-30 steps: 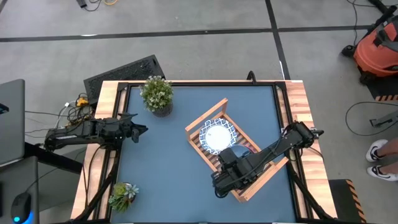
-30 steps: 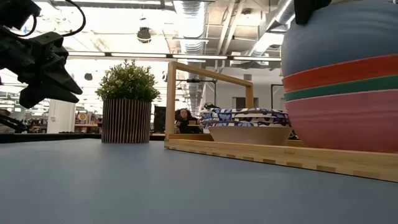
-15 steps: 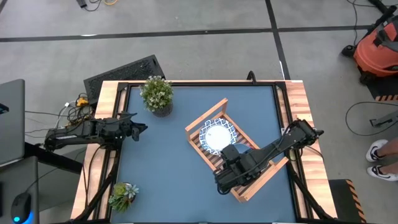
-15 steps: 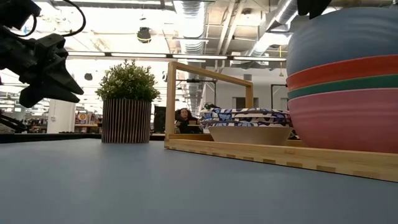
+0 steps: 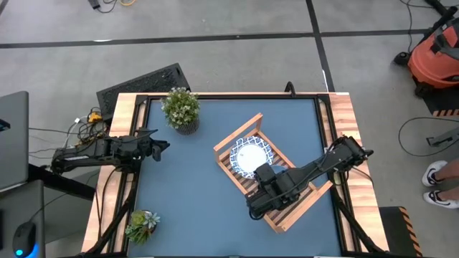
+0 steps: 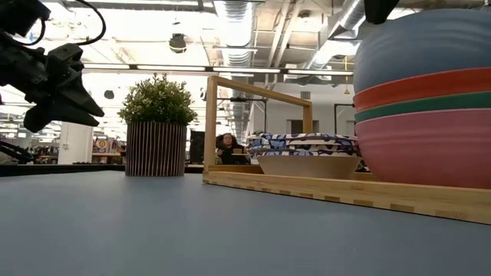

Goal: Place and stack bowls onto a shelf
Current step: Stack the blue bowl on the top of the orange bowl on the shelf

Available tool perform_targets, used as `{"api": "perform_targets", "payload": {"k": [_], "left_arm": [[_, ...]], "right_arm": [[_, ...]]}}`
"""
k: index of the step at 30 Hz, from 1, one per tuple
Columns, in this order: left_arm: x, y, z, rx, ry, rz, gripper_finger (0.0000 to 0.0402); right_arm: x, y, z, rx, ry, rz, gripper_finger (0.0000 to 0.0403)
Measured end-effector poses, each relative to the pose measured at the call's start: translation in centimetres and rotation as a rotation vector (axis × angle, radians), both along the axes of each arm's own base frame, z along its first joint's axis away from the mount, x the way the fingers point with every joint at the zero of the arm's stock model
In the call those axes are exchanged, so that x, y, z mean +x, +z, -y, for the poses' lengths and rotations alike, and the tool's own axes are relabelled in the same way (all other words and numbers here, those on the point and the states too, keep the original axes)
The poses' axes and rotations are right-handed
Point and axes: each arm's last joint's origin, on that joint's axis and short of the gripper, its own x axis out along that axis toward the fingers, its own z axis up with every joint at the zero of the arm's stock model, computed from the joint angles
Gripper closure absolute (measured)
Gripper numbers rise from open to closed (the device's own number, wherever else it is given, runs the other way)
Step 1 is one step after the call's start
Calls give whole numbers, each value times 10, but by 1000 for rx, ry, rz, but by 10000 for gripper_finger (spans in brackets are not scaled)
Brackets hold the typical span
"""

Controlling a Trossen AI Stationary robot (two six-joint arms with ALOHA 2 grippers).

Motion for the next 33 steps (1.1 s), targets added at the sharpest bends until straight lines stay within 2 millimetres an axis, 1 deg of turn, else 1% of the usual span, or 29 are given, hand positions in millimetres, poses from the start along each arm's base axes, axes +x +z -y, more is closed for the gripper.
{"api": "perform_targets", "payload": {"k": [6, 12, 16, 22, 28, 33], "left_arm": [[0, 0, 0, 2, 3, -4, 289], [-1, -2, 0, 0, 3, -26, 289], [-1, -2, 0, 0, 4, -26, 289], [-1, -2, 0, 0, 4, -28, 289], [-1, -2, 0, -1, 3, -29, 289], [-1, -2, 0, -1, 3, -29, 289]], "right_arm": [[1, 0, 2, 11, 21, -17, 386], [1, -1, 2, 37, 33, -35, 384], [3, -1, 5, 67, 48, -58, 385], [7, -1, 13, 66, 37, -59, 385], [7, -12, 18, 47, 31, -105, 386], [7, -13, 18, 46, 34, -108, 386]]}}
